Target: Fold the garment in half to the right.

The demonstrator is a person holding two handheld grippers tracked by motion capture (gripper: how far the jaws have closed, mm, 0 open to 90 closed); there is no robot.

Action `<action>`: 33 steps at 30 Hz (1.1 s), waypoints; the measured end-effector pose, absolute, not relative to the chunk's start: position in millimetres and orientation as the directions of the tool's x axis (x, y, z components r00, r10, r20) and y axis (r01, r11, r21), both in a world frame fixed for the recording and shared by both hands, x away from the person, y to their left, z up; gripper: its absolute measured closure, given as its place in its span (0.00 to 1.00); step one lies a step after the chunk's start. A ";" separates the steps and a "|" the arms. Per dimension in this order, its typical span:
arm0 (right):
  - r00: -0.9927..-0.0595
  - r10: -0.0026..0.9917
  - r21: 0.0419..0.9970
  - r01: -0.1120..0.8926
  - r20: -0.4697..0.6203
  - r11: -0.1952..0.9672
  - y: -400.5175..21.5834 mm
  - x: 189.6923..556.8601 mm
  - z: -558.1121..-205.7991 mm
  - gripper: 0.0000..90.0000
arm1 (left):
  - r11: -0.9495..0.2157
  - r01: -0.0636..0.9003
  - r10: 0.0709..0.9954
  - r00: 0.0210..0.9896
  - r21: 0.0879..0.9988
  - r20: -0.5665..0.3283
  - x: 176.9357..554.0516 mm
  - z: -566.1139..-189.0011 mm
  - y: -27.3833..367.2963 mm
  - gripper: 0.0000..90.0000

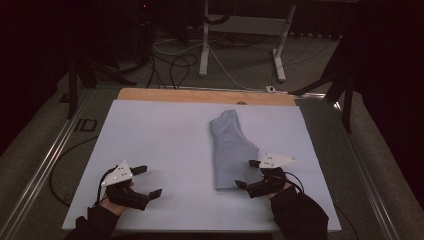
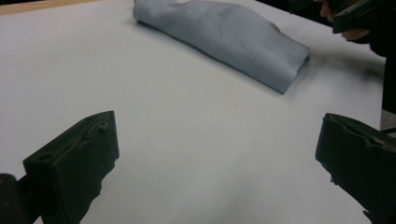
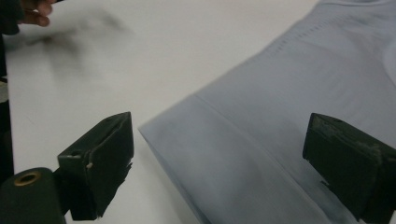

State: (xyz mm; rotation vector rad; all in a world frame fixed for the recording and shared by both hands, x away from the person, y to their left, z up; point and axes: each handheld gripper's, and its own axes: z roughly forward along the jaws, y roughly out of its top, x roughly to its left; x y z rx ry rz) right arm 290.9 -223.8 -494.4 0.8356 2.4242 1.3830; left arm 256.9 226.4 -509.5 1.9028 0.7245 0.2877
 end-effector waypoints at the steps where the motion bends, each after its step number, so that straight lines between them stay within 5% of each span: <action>1: -0.809 0.582 0.845 0.367 0.084 0.388 -226.3 290.0 -495.3 0.10 | -0.285 0.354 0.604 0.788 0.891 -0.119 256.2 -510.0 227.6 0.00; 33: -0.682 0.729 0.846 0.426 0.067 0.320 -283.6 259.1 -517.7 0.10 | -0.268 0.376 0.703 0.706 0.887 -0.087 243.2 -518.4 256.8 0.00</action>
